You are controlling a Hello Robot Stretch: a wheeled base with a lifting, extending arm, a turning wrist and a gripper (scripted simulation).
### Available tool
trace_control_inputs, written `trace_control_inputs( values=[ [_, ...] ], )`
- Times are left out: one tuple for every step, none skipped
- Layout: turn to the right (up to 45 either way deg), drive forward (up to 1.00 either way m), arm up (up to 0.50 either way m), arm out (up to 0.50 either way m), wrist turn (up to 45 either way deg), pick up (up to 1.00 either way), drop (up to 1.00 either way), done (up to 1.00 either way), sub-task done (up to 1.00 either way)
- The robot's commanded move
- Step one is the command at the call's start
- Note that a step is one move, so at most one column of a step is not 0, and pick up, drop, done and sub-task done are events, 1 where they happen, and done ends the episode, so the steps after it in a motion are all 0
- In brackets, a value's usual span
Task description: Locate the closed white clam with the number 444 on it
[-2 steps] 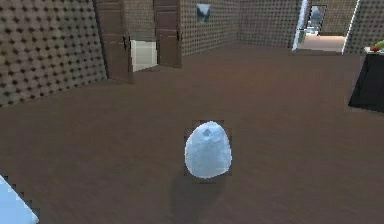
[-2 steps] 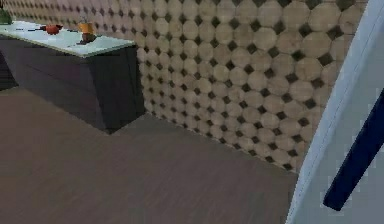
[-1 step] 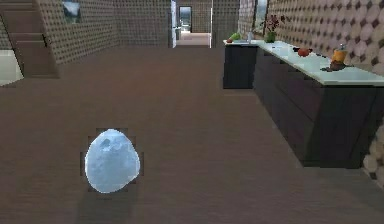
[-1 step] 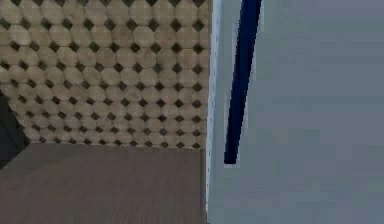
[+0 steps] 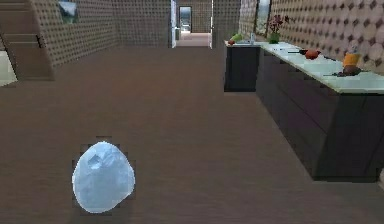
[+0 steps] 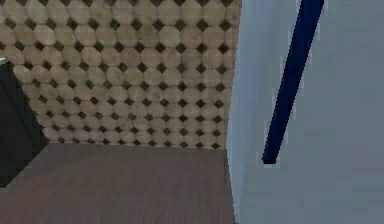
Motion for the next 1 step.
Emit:
trace_control_inputs(
  values=[
    [6.0,0.0,0.0,0.0,0.0,0.0,0.0,0.0,0.0]
  ],
)
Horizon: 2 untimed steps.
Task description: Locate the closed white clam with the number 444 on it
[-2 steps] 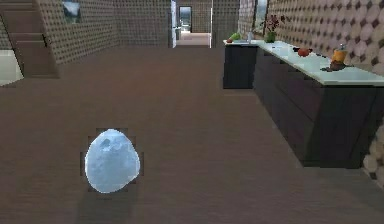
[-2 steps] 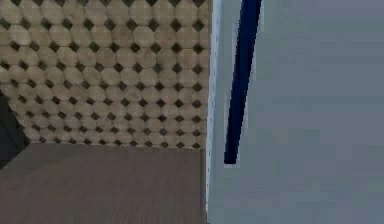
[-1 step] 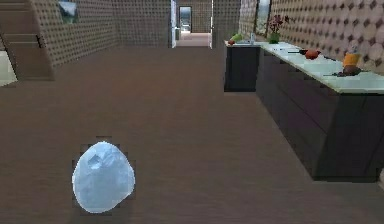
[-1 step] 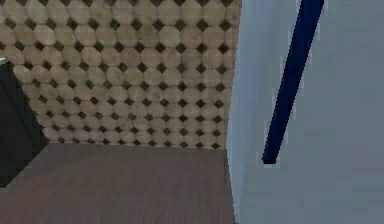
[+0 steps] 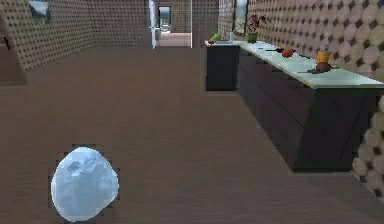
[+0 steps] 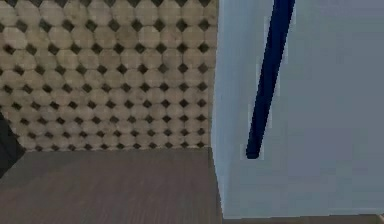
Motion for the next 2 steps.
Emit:
trace_control_inputs(
  values=[
    [0.0,1.0,0.0,0.0,0.0,0.0,0.0,0.0,0.0],
    [6.0,0.0,0.0,0.0,0.0,0.0,0.0,0.0,0.0]
  ],
)
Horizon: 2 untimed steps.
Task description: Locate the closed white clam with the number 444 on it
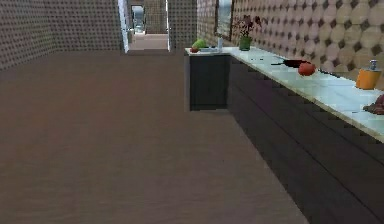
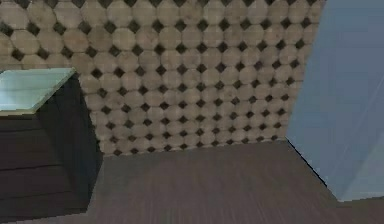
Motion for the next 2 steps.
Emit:
trace_control_inputs(
  values=[
    [0.0,0.8,0.0,0.0,0.0,0.0,0.0,0.0,0.0],
    [-45.0,0.0,0.0,0.0,0.0,0.0,0.0,0.0,0.0]
  ],
)
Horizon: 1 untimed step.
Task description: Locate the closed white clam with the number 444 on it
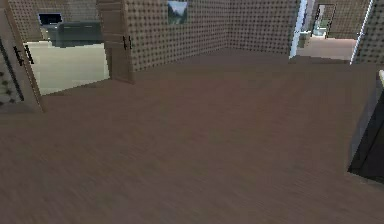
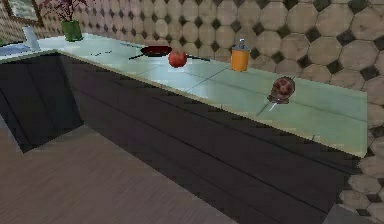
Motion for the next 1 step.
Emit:
trace_control_inputs(
  values=[
    [-18.0,0.0,0.0,0.0,0.0,0.0,0.0,0.0,0.0]
  ],
)
